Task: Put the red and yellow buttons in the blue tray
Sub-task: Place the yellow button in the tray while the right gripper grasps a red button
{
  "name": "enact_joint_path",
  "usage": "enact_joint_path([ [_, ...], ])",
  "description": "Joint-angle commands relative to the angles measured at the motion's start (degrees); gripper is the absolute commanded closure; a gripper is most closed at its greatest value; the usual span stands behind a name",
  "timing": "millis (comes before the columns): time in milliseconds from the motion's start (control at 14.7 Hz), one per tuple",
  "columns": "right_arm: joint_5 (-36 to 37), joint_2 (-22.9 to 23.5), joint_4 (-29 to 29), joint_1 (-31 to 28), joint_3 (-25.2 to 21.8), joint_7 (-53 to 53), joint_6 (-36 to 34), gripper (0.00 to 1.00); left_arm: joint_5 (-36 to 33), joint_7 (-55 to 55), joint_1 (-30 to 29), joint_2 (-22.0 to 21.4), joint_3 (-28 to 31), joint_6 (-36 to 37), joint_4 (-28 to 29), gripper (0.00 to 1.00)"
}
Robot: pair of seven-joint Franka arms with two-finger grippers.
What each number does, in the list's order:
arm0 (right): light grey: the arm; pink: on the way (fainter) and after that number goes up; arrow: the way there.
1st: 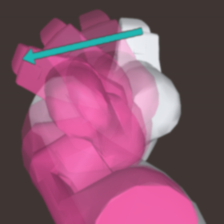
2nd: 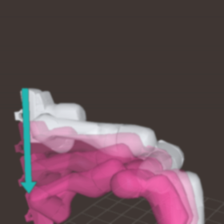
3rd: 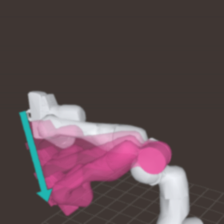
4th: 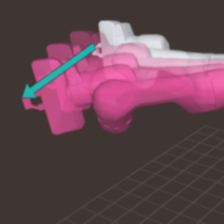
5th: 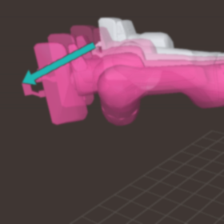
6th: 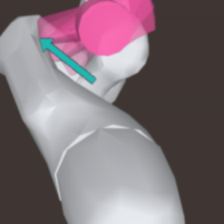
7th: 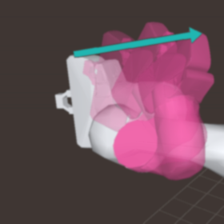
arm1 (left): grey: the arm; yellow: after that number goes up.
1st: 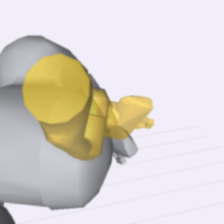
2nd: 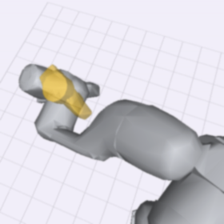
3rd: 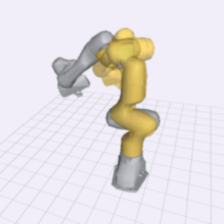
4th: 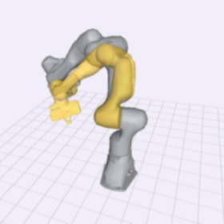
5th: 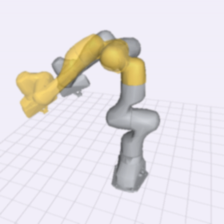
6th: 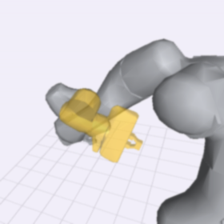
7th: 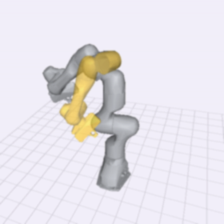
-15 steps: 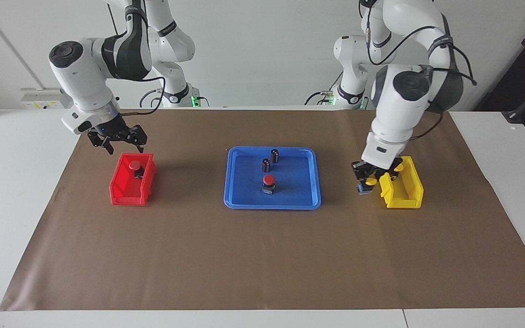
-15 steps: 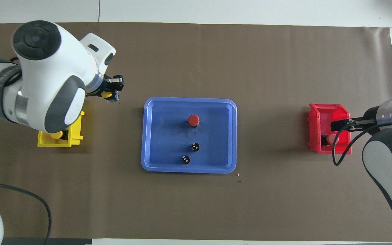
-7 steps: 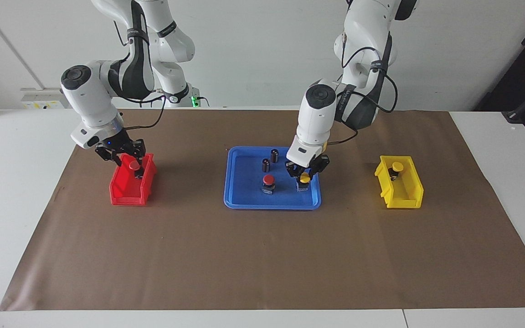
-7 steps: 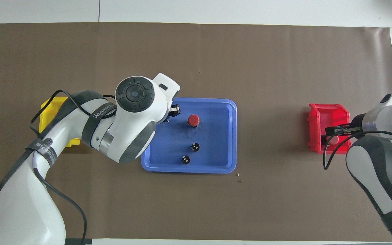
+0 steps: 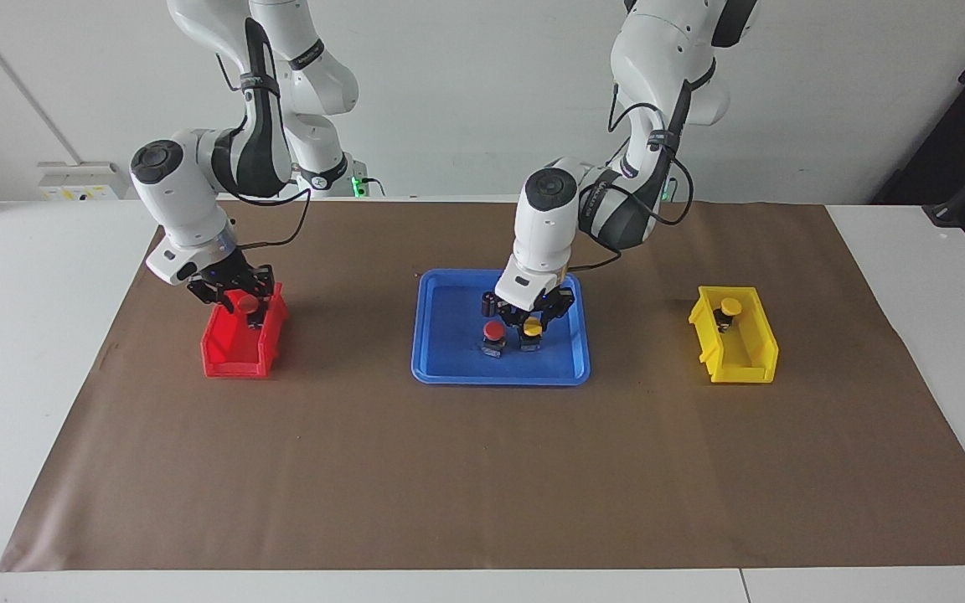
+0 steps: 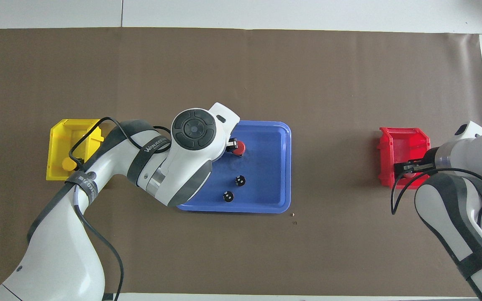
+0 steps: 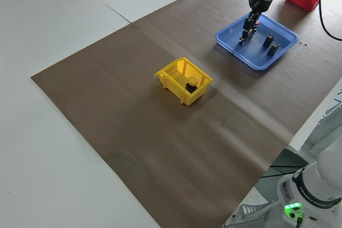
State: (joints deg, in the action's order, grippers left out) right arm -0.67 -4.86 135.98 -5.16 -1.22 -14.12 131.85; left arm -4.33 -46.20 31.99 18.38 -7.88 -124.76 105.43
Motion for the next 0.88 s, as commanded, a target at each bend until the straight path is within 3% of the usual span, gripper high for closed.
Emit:
enact_joint_path([
  [0,-1.0,-1.0,1.4,-1.3,0.5,-3.4,1.2,0.36,0.9,0.7,-0.3,-1.7,1.0,1.8,-0.4,0.00],
  [272,-1.0,-1.9,3.7,-2.2,0.5,-4.0,2.6,0.36,0.9,3.9,-3.2,-3.9,1.4,12.0,-5.8,0.00],
  [476,-1.0,-2.3,4.6,-2.0,0.6,-4.0,3.4,0.41,0.9,15.7,-8.2,-6.6,1.5,16.8,-5.4,0.00],
  [613,-1.0,-2.3,5.2,-2.0,0.6,-4.0,3.5,0.52,0.9,25.7,-15.4,-7.5,1.4,19.0,-5.5,0.00],
  [817,-1.0,-2.3,4.5,-2.0,0.6,-4.2,2.8,0.80,1.1,36.8,-24.7,-8.3,1.6,19.3,-5.5,0.00],
])
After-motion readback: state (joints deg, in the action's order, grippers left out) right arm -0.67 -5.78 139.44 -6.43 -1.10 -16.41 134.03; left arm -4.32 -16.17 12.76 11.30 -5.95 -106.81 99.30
